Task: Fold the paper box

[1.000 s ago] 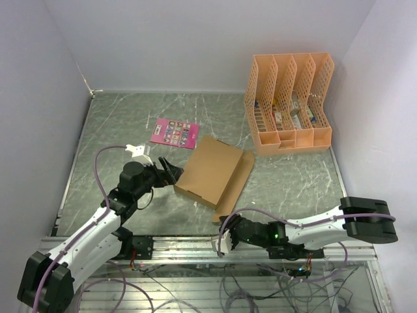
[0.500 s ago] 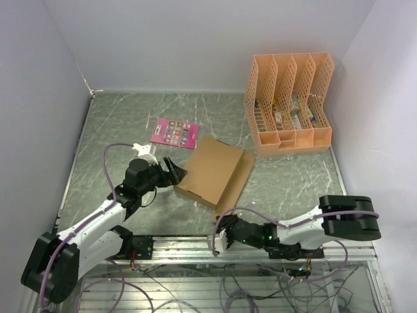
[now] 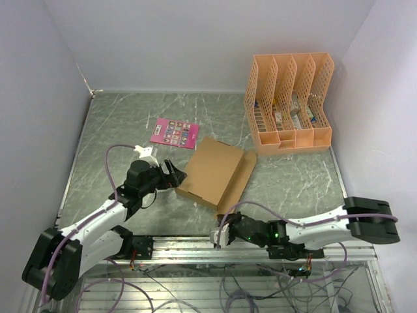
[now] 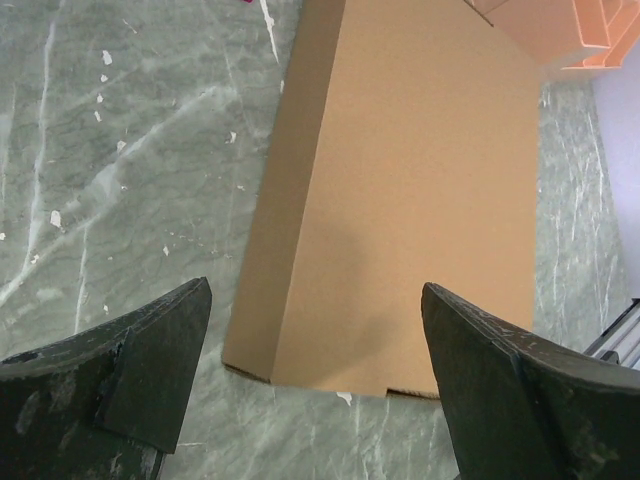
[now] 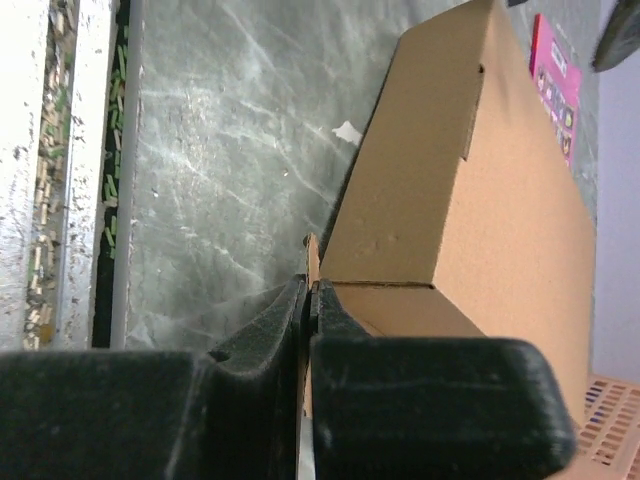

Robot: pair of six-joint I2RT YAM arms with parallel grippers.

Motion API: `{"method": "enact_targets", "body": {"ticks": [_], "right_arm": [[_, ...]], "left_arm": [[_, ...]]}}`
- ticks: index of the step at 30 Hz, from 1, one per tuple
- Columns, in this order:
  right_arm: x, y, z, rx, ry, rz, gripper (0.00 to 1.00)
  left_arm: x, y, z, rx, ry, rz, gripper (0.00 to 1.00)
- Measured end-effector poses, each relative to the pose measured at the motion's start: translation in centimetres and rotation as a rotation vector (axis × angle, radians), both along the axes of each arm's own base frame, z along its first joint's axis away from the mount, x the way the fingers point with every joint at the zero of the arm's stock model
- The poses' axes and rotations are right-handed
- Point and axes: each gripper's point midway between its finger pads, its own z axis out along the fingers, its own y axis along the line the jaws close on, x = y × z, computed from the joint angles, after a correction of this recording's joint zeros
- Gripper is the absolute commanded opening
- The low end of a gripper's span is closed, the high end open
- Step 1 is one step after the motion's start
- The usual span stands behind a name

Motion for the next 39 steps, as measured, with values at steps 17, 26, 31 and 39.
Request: {"method": "enact_targets", "body": {"ticks": [17, 26, 31, 39], "right_arm": [[2.1, 0.0, -0.1, 0.004, 0.197, -0.104, 0.00], [5.4, 2.4, -0.9, 0.000, 0.194, -0.054, 0.00], [7.4, 2.4, -0.4, 0.032, 0.209, -0.089, 0.00], [7.6, 2.1, 0.0, 0.117, 0.336, -0.219, 0.00]], "left_arm": [[0.6, -0.2, 0.7, 0.023, -0.042, -0.024, 0.97], [1.4, 0.8, -1.0, 0.102, -0.007, 0.025, 0.99], [2.1, 1.0, -1.1, 0.123, -0.010, 0.033, 0.99], [5.7, -0.3, 0.1, 0.133, -0.041, 0.032, 0.99]]}}
